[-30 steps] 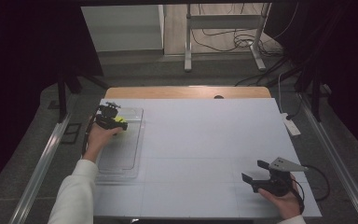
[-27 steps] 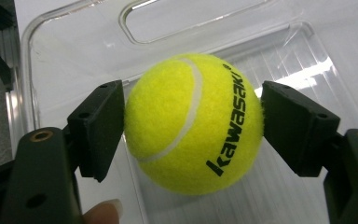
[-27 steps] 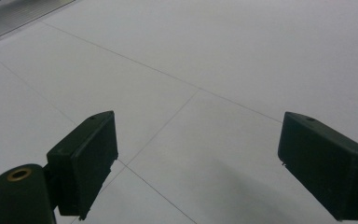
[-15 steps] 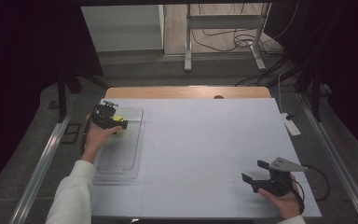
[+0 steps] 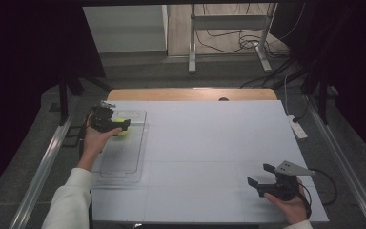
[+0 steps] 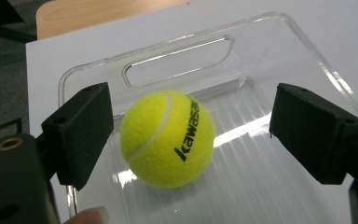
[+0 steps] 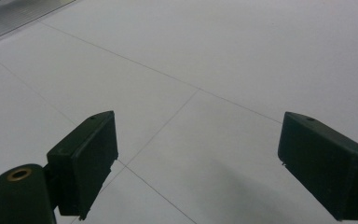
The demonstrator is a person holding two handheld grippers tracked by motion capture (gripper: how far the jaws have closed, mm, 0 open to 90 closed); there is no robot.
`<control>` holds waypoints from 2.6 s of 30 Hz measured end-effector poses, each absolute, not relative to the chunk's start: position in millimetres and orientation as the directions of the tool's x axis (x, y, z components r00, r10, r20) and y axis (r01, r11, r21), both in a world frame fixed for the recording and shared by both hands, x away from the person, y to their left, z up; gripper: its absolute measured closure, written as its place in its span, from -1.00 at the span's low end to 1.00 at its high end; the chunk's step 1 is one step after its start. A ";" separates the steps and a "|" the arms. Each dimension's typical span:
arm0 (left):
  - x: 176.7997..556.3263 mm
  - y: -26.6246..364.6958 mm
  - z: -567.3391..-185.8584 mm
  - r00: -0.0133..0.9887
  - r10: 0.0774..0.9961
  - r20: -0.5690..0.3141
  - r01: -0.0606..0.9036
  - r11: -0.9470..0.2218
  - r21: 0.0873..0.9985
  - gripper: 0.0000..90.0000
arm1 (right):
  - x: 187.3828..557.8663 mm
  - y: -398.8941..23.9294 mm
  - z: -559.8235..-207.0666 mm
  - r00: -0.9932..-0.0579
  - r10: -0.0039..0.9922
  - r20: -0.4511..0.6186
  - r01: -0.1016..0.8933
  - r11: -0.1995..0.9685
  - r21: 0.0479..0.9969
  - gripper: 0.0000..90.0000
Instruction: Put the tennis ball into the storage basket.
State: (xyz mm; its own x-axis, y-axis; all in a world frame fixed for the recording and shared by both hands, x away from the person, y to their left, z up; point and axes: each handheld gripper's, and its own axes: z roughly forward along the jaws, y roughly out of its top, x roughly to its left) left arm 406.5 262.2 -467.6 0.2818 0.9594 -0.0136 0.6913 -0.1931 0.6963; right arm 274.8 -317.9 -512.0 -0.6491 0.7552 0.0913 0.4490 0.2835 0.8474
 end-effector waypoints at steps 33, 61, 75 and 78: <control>335.1 247.1 -447.4 0.474 0.871 -0.127 0.523 -0.163 0.836 -0.66 | 274.0 -322.3 -509.6 -0.635 0.766 0.101 0.450 0.260 0.854 -0.74; 267.4 225.7 -477.9 0.551 0.826 -0.119 0.503 -0.214 0.838 -0.67 | 274.2 -325.2 -508.4 -0.637 0.763 0.107 0.445 0.251 0.859 -0.74; 240.4 223.4 -488.5 0.569 0.815 -0.108 0.485 -0.227 0.845 -0.68 | 274.9 -326.4 -508.9 -0.636 0.764 0.110 0.450 0.251 0.857 -0.74; 237.1 223.4 -491.9 0.572 0.813 -0.109 0.484 -0.228 0.845 -0.68 | 274.8 -326.1 -508.8 -0.638 0.762 0.109 0.448 0.252 0.858 -0.74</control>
State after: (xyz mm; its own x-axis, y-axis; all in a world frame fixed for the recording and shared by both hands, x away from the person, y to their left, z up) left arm 237.1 223.4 -491.9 0.5725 0.8126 -0.1091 0.4842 -0.2277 0.8448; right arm 274.8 -326.1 -508.8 -0.6379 0.7624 0.1088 0.4476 0.2521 0.8580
